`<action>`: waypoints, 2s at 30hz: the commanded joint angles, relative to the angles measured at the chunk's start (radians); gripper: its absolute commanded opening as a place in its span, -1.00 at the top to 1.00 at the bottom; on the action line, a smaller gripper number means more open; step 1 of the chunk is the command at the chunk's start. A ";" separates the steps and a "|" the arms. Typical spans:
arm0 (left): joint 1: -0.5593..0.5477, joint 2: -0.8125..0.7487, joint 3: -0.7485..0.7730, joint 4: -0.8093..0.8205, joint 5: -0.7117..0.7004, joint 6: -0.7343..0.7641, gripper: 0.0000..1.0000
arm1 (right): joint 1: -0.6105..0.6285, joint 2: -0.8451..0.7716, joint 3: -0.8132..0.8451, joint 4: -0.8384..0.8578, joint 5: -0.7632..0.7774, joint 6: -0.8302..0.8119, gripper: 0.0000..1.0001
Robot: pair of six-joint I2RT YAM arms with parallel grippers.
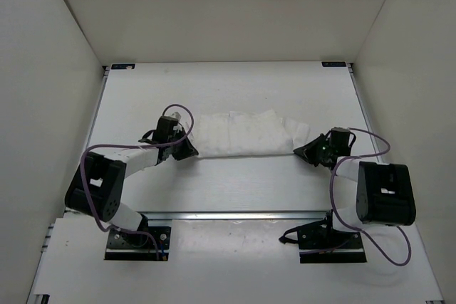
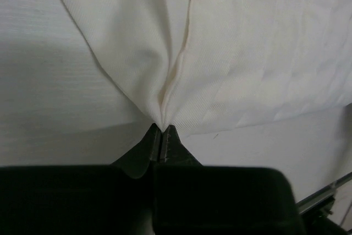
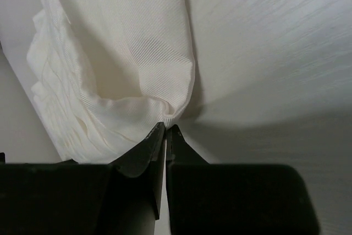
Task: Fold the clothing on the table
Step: Fold the skirt
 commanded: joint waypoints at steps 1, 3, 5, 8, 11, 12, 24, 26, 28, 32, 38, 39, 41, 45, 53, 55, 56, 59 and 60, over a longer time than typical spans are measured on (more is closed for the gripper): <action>-0.025 0.041 0.012 0.110 0.032 -0.030 1.00 | -0.041 -0.049 0.047 -0.024 0.014 -0.081 1.00; -0.058 0.090 0.043 0.114 0.036 -0.027 1.00 | -0.049 -0.069 0.096 -0.080 0.026 -0.130 1.00; -0.089 0.138 0.075 0.124 0.032 -0.016 1.00 | -0.033 -0.090 0.186 -0.163 0.037 -0.222 1.00; -0.111 0.201 0.083 0.166 0.055 -0.039 1.00 | 0.019 -0.084 0.319 -0.266 0.046 -0.346 1.00; -0.121 0.225 0.059 0.224 0.053 -0.059 1.00 | 0.088 -0.055 0.419 -0.303 -0.001 -0.425 1.00; -0.123 0.233 0.055 0.230 0.040 -0.061 1.00 | 0.121 -0.043 0.453 -0.294 -0.026 -0.434 1.00; -0.117 0.227 0.016 0.276 0.043 -0.073 1.00 | 0.565 0.219 0.746 -0.319 -0.006 -0.510 1.00; -0.117 0.224 0.014 0.282 0.043 -0.071 1.00 | 0.606 0.256 0.751 -0.283 -0.017 -0.486 1.00; -0.118 0.228 0.011 0.285 0.053 -0.073 1.00 | 0.651 0.305 0.760 -0.262 -0.018 -0.463 0.99; -0.120 0.224 0.000 0.290 0.050 -0.076 1.00 | 0.705 0.374 0.779 -0.248 -0.035 -0.448 1.00; -0.118 0.213 -0.017 0.295 0.044 -0.082 1.00 | 0.743 0.472 0.841 -0.272 -0.082 -0.457 0.99; -0.118 0.213 -0.017 0.296 0.040 -0.082 1.00 | 0.750 0.474 0.860 -0.271 -0.089 -0.462 1.00; -0.114 0.205 -0.027 0.301 0.046 -0.082 1.00 | 0.760 0.505 0.877 -0.294 -0.099 -0.462 1.00; -0.111 0.188 -0.041 0.305 0.056 -0.090 0.81 | 0.761 0.523 0.907 -0.309 -0.102 -0.468 0.77; -0.083 0.080 -0.072 0.260 0.076 -0.100 -0.07 | 0.735 0.477 0.929 -0.321 -0.128 -0.494 0.30; -0.063 0.050 -0.078 0.249 0.081 -0.105 -0.17 | 0.734 0.440 0.906 -0.322 -0.135 -0.488 0.28; -0.060 0.028 -0.099 0.249 0.079 -0.107 -0.22 | 0.725 0.405 0.882 -0.309 -0.145 -0.474 0.27; -0.045 -0.022 -0.118 0.232 0.081 -0.107 -0.34 | 0.708 0.303 0.802 -0.276 -0.141 -0.453 0.24; -0.045 -0.032 -0.124 0.223 0.075 -0.111 -0.37 | 0.702 0.269 0.770 -0.265 -0.147 -0.445 0.25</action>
